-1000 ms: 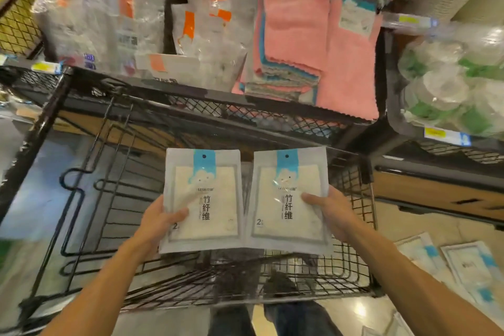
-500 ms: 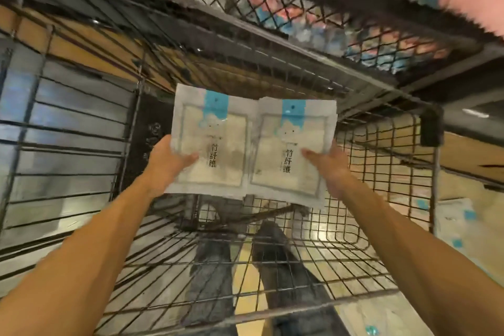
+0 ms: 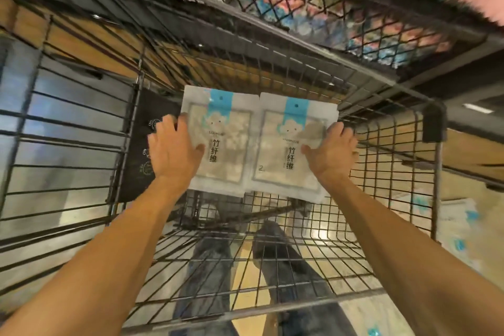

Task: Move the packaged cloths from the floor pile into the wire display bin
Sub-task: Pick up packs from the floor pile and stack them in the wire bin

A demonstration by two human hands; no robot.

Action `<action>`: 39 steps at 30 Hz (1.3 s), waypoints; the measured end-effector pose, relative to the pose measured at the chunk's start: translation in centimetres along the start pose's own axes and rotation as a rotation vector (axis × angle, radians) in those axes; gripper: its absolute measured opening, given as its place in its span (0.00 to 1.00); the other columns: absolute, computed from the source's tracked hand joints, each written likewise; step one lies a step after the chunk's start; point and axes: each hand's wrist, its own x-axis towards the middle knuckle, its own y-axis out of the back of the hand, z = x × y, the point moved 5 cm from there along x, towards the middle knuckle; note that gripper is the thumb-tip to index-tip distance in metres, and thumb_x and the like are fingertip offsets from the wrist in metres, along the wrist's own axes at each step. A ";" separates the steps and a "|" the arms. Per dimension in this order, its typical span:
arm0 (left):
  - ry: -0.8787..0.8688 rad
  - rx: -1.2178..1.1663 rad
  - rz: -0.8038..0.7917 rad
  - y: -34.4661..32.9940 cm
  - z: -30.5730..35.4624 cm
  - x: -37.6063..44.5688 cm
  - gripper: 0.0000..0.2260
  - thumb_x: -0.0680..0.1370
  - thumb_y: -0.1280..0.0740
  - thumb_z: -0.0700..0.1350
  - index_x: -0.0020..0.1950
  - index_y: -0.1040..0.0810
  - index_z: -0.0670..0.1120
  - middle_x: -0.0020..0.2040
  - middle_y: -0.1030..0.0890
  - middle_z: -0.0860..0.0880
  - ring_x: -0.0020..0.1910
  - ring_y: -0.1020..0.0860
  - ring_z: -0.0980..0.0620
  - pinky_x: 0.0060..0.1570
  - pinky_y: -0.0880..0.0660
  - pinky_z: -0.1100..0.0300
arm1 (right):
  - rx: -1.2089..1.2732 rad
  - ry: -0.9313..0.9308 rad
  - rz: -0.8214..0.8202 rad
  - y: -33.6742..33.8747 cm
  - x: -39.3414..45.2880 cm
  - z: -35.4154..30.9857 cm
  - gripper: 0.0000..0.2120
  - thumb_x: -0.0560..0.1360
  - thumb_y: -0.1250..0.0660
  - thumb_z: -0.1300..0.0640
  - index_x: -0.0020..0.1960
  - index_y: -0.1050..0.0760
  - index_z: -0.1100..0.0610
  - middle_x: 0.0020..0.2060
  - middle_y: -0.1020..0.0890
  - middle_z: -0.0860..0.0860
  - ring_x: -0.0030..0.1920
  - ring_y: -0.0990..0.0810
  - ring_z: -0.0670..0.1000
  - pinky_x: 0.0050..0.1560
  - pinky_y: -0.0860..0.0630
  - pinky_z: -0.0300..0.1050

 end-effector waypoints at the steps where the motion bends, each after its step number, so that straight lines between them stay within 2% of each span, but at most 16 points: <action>1: -0.017 -0.005 0.016 0.9 0.2 -0.1 0.33 0.71 0.24 0.57 0.70 0.30 0.44 0.59 0.27 0.41 0.59 0.27 0.38 0.56 0.28 0.42 | -0.015 0.054 -0.017 0.6 -0.3 -0.3 0.35 0.73 0.23 0.44 0.70 0.35 0.56 0.65 0.30 0.56 0.67 0.31 0.59 0.66 0.28 0.63; 4: -0.065 -0.026 0.040 4.2 0.8 -0.9 0.29 0.76 0.31 0.59 0.72 0.29 0.45 0.67 0.26 0.39 0.65 0.28 0.37 0.62 0.30 0.40 | 0.016 0.167 -0.053 3.3 -1.3 -1.1 0.34 0.74 0.26 0.41 0.73 0.34 0.52 0.69 0.29 0.54 0.69 0.31 0.59 0.68 0.29 0.63; 7: -0.080 -0.018 0.049 8.0 1.3 -2.1 0.29 0.80 0.37 0.61 0.77 0.32 0.47 0.77 0.33 0.39 0.75 0.34 0.39 0.72 0.38 0.39 | -0.014 0.263 -0.031 7.4 -2.7 -2.1 0.35 0.75 0.30 0.37 0.76 0.34 0.51 0.74 0.30 0.53 0.73 0.32 0.59 0.72 0.35 0.66; 11: -0.104 -0.016 0.130 14.3 2.4 -4.3 0.30 0.81 0.39 0.61 0.79 0.32 0.48 0.80 0.36 0.40 0.79 0.38 0.41 0.75 0.40 0.38 | -0.040 0.364 0.000 13.5 -4.5 -3.3 0.35 0.76 0.33 0.35 0.77 0.34 0.51 0.77 0.32 0.53 0.77 0.35 0.59 0.77 0.44 0.70; 14: -0.101 -0.005 0.136 19.0 3.1 -6.1 0.31 0.81 0.42 0.63 0.81 0.37 0.50 0.82 0.41 0.42 0.81 0.43 0.44 0.78 0.45 0.40 | -0.060 0.418 0.008 17.7 -6.3 -4.0 0.37 0.77 0.35 0.33 0.80 0.37 0.49 0.80 0.35 0.52 0.80 0.40 0.57 0.78 0.48 0.70; 19: -0.076 -0.006 0.160 25.9 4.2 -9.4 0.32 0.82 0.46 0.66 0.82 0.40 0.53 0.83 0.43 0.44 0.82 0.46 0.46 0.79 0.48 0.41 | -0.069 0.520 0.055 23.5 -9.4 -4.7 0.37 0.77 0.39 0.30 0.80 0.37 0.48 0.79 0.33 0.51 0.79 0.38 0.57 0.78 0.47 0.72; 22: -0.045 -0.012 0.150 29.3 4.8 -11.1 0.32 0.81 0.48 0.68 0.82 0.40 0.54 0.83 0.42 0.45 0.82 0.45 0.46 0.79 0.47 0.41 | -0.129 0.572 0.102 26.8 -11.3 -5.1 0.37 0.77 0.41 0.29 0.79 0.35 0.47 0.78 0.32 0.52 0.78 0.35 0.58 0.77 0.41 0.68; 24: -0.049 -0.022 0.156 31.1 5.2 -12.2 0.32 0.81 0.49 0.69 0.82 0.39 0.54 0.82 0.41 0.45 0.82 0.44 0.46 0.79 0.46 0.41 | -0.120 0.586 0.125 28.8 -12.5 -5.1 0.37 0.77 0.41 0.29 0.79 0.35 0.47 0.78 0.32 0.51 0.78 0.35 0.57 0.77 0.40 0.66; 31: -0.193 -0.040 0.177 36.4 8.5 -13.3 0.32 0.81 0.50 0.69 0.82 0.40 0.55 0.83 0.43 0.47 0.82 0.45 0.46 0.79 0.47 0.42 | -0.035 0.513 0.253 33.7 -16.2 -1.7 0.35 0.76 0.40 0.30 0.78 0.34 0.46 0.75 0.29 0.49 0.76 0.33 0.55 0.76 0.40 0.65; 36: -0.422 -0.008 0.254 37.8 11.5 -14.1 0.29 0.82 0.46 0.67 0.78 0.33 0.53 0.76 0.30 0.46 0.76 0.33 0.44 0.75 0.37 0.41 | 0.059 0.347 0.299 35.0 -19.9 3.3 0.35 0.77 0.39 0.31 0.79 0.35 0.48 0.77 0.31 0.50 0.77 0.34 0.56 0.76 0.40 0.67; 39: -0.560 -0.012 0.234 37.1 13.9 -15.1 0.30 0.81 0.47 0.68 0.77 0.32 0.53 0.75 0.28 0.47 0.74 0.31 0.44 0.73 0.35 0.40 | 0.091 0.185 0.325 34.9 -22.9 7.7 0.36 0.77 0.40 0.30 0.79 0.35 0.47 0.78 0.31 0.51 0.77 0.34 0.57 0.76 0.40 0.67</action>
